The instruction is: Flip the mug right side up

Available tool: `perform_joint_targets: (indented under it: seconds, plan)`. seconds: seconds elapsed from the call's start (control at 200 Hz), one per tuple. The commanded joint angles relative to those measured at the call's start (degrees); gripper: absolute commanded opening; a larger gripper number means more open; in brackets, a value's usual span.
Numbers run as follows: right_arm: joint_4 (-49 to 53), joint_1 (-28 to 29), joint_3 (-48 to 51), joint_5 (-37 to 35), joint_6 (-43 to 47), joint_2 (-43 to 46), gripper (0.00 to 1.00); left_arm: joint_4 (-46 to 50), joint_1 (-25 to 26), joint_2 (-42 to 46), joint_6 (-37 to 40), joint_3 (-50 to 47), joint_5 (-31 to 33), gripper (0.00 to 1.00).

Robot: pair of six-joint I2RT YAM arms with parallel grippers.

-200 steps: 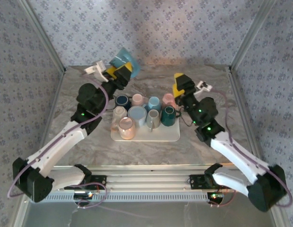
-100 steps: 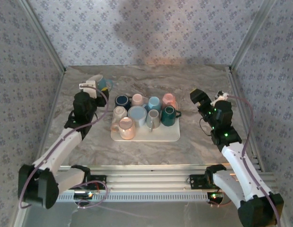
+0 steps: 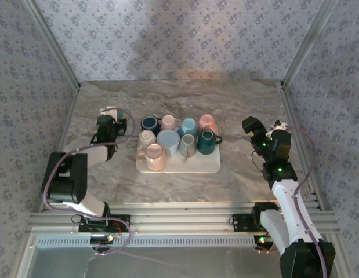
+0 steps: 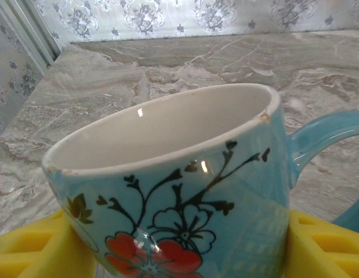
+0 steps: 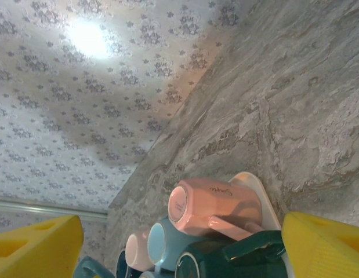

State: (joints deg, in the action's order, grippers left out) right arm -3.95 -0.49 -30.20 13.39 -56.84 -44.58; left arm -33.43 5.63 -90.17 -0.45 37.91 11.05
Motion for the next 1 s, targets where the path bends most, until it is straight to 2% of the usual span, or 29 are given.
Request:
perform_joint_targets:
  seconds: [0.0,0.22,0.47,0.784,0.834,0.904,0.994]
  plan:
    - [-2.13,-1.27,0.71,1.60,-0.66,1.18,0.91,-9.46,-1.39,-3.63,1.82,5.54,-3.21,0.60]
    - [3.38,-2.05,-0.70,2.58,3.87,0.27,0.90,-9.38,-2.96,-11.03,3.77,11.03,-7.16,0.61]
    - [2.07,-2.55,-0.38,6.07,4.14,-2.33,0.90,-10.15,-3.47,-15.69,6.11,13.97,-9.40,0.60]
    - [0.80,-2.59,1.18,6.21,2.55,-2.44,0.90,-11.50,-3.78,-18.80,7.65,15.15,-10.61,0.63]
    - [0.38,-2.59,1.47,6.12,2.09,-2.37,0.90,-11.91,-3.75,-19.06,7.41,14.70,-10.67,0.66]
    - [-0.16,-2.59,1.74,6.01,1.63,-2.39,0.90,-12.26,-3.78,-19.25,7.22,14.01,-10.96,0.77]
    - [-0.37,-2.60,1.79,5.77,1.44,-2.50,0.90,-14.13,-3.74,-19.09,7.15,12.59,-10.74,0.86]
